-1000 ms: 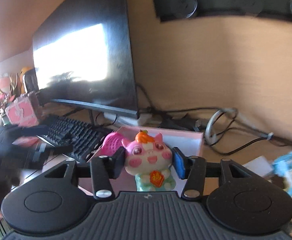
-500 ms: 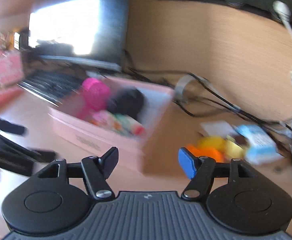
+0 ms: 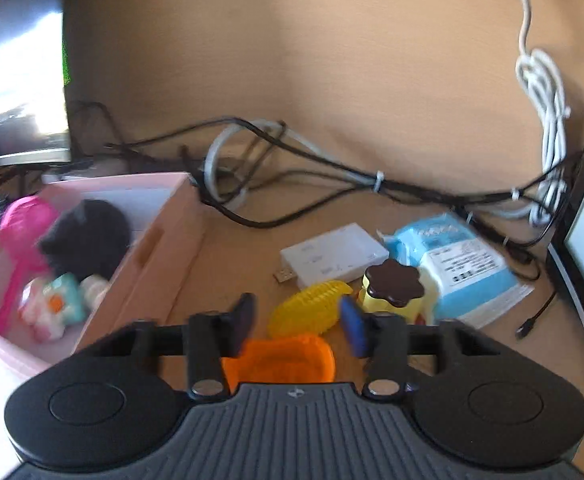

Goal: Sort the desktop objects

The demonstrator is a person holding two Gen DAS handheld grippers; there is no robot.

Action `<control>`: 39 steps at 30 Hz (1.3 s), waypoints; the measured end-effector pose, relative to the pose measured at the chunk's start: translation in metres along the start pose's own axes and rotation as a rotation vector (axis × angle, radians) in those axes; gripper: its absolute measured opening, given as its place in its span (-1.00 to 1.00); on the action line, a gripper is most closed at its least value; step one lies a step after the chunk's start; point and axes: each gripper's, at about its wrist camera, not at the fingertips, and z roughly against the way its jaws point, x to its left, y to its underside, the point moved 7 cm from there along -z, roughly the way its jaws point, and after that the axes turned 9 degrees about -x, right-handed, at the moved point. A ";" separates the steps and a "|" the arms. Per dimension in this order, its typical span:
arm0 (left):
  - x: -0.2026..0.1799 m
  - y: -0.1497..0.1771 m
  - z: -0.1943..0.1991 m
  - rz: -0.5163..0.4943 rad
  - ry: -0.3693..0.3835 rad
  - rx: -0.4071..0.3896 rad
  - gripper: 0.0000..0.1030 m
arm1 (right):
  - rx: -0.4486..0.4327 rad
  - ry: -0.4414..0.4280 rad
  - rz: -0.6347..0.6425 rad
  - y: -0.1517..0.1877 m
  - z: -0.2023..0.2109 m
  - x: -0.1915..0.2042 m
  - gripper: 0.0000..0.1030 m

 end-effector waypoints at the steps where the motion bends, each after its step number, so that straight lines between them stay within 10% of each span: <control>1: 0.002 0.002 0.003 0.003 -0.005 0.001 1.00 | 0.017 0.012 -0.008 0.001 -0.007 0.000 -0.22; 8: 0.007 0.010 0.011 0.006 -0.009 0.005 1.00 | 0.036 -0.008 -0.004 0.010 -0.006 -0.003 -0.30; 14: -0.021 0.020 0.003 -0.067 0.066 0.027 1.00 | -0.092 -0.180 0.190 0.013 0.083 0.026 -0.30; 23: -0.068 0.042 -0.001 -0.235 0.178 0.072 1.00 | 0.017 -0.452 0.177 0.073 0.150 0.060 -0.07; 32: -0.058 0.043 -0.003 -0.243 0.127 0.082 1.00 | -0.106 -0.201 0.248 0.050 0.127 0.027 0.43; 39: -0.041 0.046 -0.007 -0.229 0.066 0.087 1.00 | -0.025 -0.116 0.184 0.048 0.054 0.019 0.45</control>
